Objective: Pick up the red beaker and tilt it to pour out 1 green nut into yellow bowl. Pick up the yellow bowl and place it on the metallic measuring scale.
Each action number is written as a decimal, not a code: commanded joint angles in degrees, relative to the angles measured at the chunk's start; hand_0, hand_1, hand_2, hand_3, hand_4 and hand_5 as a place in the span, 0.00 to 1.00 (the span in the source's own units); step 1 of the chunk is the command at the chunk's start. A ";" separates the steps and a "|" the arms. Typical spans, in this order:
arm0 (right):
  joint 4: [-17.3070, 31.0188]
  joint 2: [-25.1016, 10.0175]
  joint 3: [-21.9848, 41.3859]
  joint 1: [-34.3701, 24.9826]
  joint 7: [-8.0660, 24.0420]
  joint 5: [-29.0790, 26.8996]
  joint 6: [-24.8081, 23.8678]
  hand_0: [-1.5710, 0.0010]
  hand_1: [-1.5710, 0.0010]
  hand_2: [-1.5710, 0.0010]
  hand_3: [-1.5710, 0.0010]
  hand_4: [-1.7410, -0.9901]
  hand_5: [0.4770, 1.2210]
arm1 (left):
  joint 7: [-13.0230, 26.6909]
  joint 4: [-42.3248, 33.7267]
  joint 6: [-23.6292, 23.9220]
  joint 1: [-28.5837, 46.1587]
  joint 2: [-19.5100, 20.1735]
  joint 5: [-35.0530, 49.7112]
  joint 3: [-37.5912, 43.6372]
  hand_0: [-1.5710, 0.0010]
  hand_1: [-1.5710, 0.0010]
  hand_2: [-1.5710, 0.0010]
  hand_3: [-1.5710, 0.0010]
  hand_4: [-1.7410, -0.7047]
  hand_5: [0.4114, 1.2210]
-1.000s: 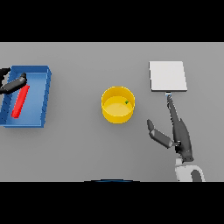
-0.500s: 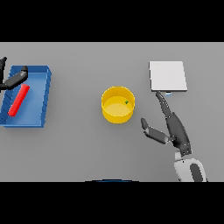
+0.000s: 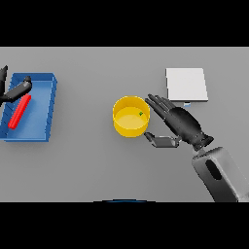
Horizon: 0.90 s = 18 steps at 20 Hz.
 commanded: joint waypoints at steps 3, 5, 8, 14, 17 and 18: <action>3.87 -0.69 2.92 -5.96 -1.23 2.52 3.00 1.00 1.00 1.00 1.00 0.63 0.25 | 0.09 -0.36 0.40 -0.40 -0.28 -0.07 -0.07 1.00 1.00 1.00 1.00 0.91 0.38; 5.87 -0.87 4.49 -7.68 -2.36 3.20 4.82 1.00 1.00 1.00 1.00 0.62 0.24 | 0.16 -0.80 0.32 -0.33 -0.09 0.01 -0.12 1.00 1.00 1.00 1.00 0.91 0.39; 8.98 -0.39 6.76 -11.44 -3.21 4.22 7.42 1.00 1.00 1.00 1.00 0.62 0.26 | -0.32 0.58 -0.24 -0.89 -0.48 -0.26 -0.29 1.00 1.00 1.00 1.00 0.91 0.38; 15.65 0.12 10.04 -17.13 -6.09 5.39 11.44 1.00 1.00 1.00 1.00 0.66 0.28 | 0.15 -0.49 -0.15 -0.36 0.24 0.11 -0.09 1.00 1.00 1.00 1.00 0.91 0.38; 18.68 1.54 11.38 -19.14 -6.40 5.74 12.67 1.00 1.00 1.00 1.00 0.65 0.27 | -0.63 0.27 -0.80 -0.93 -0.03 -0.12 -0.30 1.00 1.00 1.00 1.00 0.91 0.40; 20.13 1.59 11.99 -19.81 -6.22 6.20 13.39 1.00 1.00 1.00 1.00 0.64 0.27 | -0.22 0.24 -0.61 -1.23 -0.26 -0.50 -0.60 1.00 1.00 1.00 1.00 0.91 0.40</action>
